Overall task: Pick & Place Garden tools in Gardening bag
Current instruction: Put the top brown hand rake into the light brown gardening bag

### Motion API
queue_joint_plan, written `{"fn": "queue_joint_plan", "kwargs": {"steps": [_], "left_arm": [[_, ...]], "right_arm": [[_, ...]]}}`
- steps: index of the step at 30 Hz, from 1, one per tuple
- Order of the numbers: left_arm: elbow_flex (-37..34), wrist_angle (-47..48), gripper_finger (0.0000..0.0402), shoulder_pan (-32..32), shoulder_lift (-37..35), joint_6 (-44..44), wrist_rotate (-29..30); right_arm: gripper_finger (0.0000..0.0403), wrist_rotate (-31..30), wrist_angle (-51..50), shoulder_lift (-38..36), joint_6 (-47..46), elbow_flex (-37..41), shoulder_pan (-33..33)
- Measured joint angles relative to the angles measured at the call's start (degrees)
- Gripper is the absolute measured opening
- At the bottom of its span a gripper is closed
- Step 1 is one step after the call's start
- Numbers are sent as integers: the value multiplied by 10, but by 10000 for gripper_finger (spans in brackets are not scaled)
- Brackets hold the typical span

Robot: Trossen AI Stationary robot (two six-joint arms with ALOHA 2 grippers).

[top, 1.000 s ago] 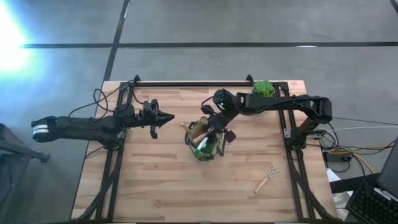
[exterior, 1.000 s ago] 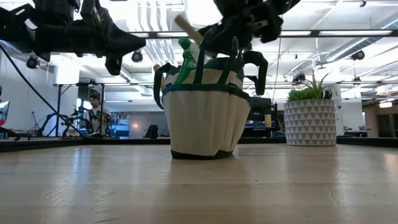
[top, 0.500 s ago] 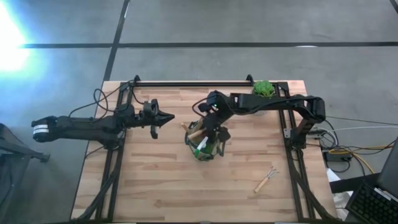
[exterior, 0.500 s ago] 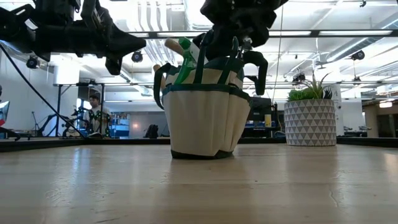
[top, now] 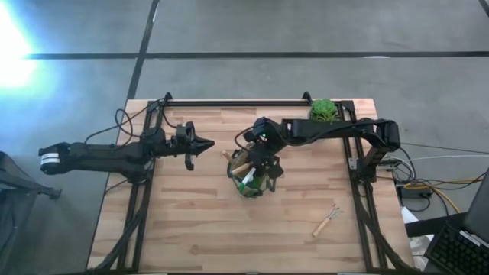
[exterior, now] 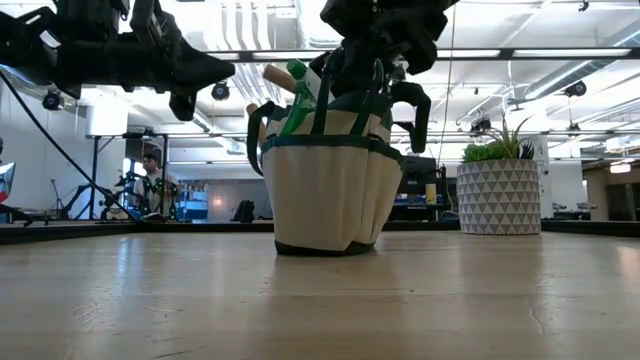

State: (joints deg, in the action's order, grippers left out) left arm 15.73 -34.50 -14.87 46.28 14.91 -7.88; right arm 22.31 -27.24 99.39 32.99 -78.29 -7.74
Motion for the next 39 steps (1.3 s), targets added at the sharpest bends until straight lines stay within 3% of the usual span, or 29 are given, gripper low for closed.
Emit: {"fn": "queue_joint_plan", "kwargs": {"steps": [25,39], "left_arm": [[1,-3,16,0,0,3,0],[1,-6,16,0,0,8,-2]], "right_arm": [[47,1,40,0,-32,36,4],[47,-30,38,0,-45,37,2]]}}
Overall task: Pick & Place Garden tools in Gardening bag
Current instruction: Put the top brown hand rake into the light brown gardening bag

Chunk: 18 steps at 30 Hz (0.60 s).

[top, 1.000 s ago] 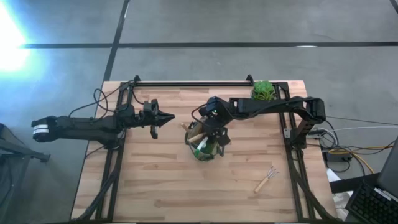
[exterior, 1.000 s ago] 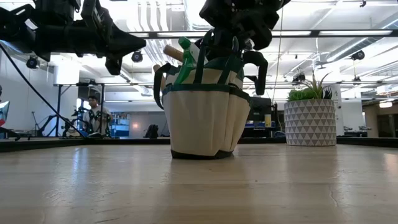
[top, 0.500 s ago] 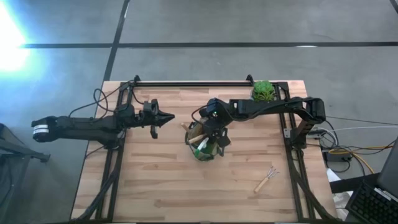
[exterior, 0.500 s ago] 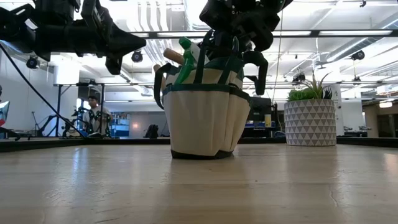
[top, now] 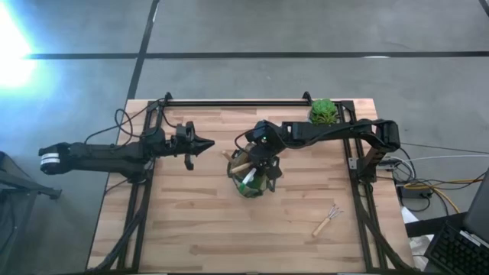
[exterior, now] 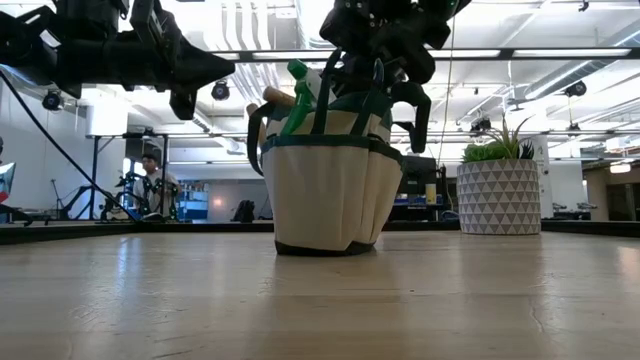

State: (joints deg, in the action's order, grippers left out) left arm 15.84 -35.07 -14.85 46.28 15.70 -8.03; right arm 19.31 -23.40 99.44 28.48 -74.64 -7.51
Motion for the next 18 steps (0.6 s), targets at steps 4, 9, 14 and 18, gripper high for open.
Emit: {"fn": "queue_joint_plan", "kwargs": {"steps": [4,9,14,18], "left_arm": [[0,0,16,0,0,0,0],[0,0,16,0,0,0,0],[0,-1,16,0,0,6,0],[0,-1,16,0,0,8,0]], "right_arm": [[47,0,-2,0,0,3,0],[47,0,-3,0,0,7,0],[47,0,-2,0,0,7,0],[47,0,-2,0,0,7,0]]}}
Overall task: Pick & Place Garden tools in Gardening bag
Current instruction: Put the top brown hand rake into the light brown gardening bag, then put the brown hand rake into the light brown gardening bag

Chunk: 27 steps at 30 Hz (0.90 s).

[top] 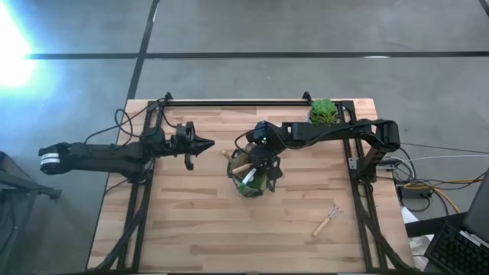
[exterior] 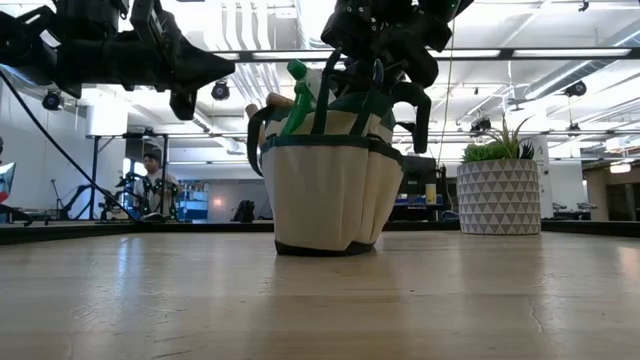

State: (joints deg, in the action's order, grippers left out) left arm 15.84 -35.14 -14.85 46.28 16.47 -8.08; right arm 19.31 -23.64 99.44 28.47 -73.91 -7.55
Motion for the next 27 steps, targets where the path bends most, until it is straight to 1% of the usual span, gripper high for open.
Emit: {"fn": "queue_joint_plan", "kwargs": {"steps": [3,6,9,13,19,27], "left_arm": [[0,0,16,0,0,0,0],[0,0,16,0,0,0,0],[0,0,16,0,0,0,0],[0,0,16,0,0,0,0],[0,0,16,0,0,0,0],[0,0,16,0,0,0,-3]], "right_arm": [[53,0,0,0,0,0,0],[93,-1,2,0,-10,0,0],[134,-18,3,0,-18,0,0],[164,-28,3,0,-22,-1,0],[172,-29,2,-3,-29,-11,1],[157,-30,-9,-30,-33,-16,9]]}}
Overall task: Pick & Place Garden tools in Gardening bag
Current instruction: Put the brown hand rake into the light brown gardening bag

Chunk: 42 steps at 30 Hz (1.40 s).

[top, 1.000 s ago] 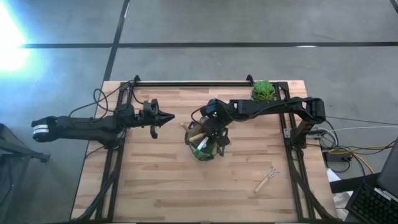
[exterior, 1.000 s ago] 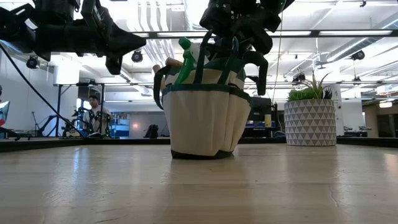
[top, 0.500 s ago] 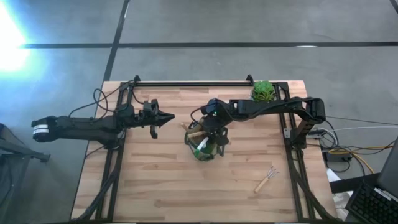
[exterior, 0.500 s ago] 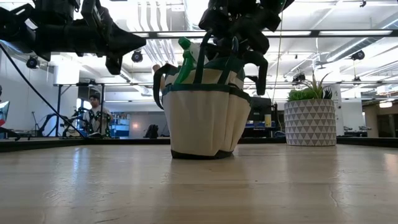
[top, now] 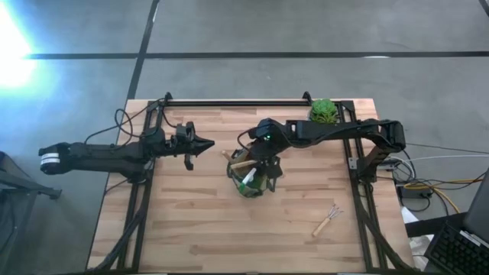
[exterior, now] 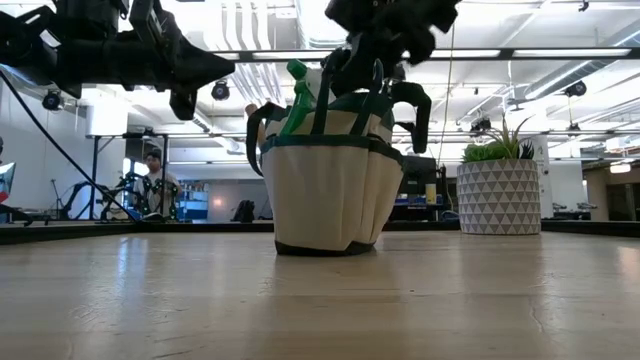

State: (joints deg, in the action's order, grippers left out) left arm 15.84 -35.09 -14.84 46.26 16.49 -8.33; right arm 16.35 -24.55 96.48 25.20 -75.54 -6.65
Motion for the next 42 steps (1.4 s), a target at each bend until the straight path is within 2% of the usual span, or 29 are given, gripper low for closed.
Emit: {"fn": "queue_joint_plan", "kwargs": {"steps": [15,22,28,35,38,42], "left_arm": [[0,0,16,0,0,0,0],[0,1,16,0,0,0,0],[1,0,16,0,-2,0,0],[12,-5,16,0,0,-33,17],[13,-5,16,0,1,-71,67],[10,-5,16,0,1,-99,172]], "right_arm": [[127,0,-42,-97,-66,0,56],[112,-1,-85,-144,-175,0,97],[102,-67,-142,-183,-346,0,144],[96,-149,-257,-219,-624,0,197],[95,-162,-330,-230,-781,0,212],[95,-166,-429,-237,-1002,2,244]]}}
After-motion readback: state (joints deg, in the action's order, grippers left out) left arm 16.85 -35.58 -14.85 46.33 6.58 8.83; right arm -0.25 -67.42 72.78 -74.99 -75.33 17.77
